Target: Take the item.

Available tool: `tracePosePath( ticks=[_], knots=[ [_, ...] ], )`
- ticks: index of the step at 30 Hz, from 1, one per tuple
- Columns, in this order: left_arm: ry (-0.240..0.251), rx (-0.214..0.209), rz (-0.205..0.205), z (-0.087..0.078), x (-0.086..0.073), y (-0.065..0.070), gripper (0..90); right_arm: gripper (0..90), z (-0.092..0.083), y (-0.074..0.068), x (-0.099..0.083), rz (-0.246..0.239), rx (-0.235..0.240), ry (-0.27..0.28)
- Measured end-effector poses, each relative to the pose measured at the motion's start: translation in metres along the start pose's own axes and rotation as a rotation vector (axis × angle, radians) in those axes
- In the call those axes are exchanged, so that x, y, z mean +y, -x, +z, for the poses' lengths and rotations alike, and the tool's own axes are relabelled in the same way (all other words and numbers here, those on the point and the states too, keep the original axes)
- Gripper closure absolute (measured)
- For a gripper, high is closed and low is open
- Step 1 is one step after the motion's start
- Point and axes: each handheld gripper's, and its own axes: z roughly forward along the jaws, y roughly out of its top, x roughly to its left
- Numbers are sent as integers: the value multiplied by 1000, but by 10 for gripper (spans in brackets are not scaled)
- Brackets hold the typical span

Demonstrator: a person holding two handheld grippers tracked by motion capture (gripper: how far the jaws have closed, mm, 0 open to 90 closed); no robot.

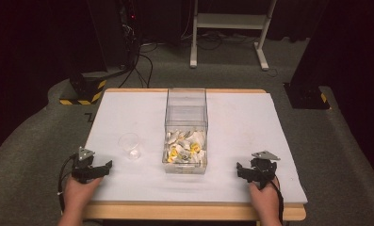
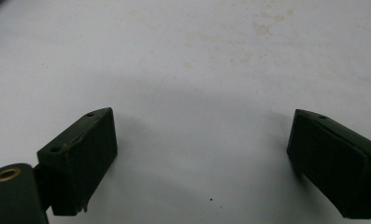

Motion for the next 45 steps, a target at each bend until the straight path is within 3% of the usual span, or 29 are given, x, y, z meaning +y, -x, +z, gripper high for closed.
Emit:
tracePosePath(
  ticks=[14,26,37,45],
  knots=[
    [40,-48,16,-8,5,9,84,84,0,0,0,0,0,0],
    [90,-81,61,-17,13,21,46,84,0,0,0,0,0,0],
    [122,-129,70,-25,20,30,44,84,0,0,0,0,0,0],
    [142,-162,51,-31,27,35,49,84,0,0,0,0,-1,0]
  ],
)
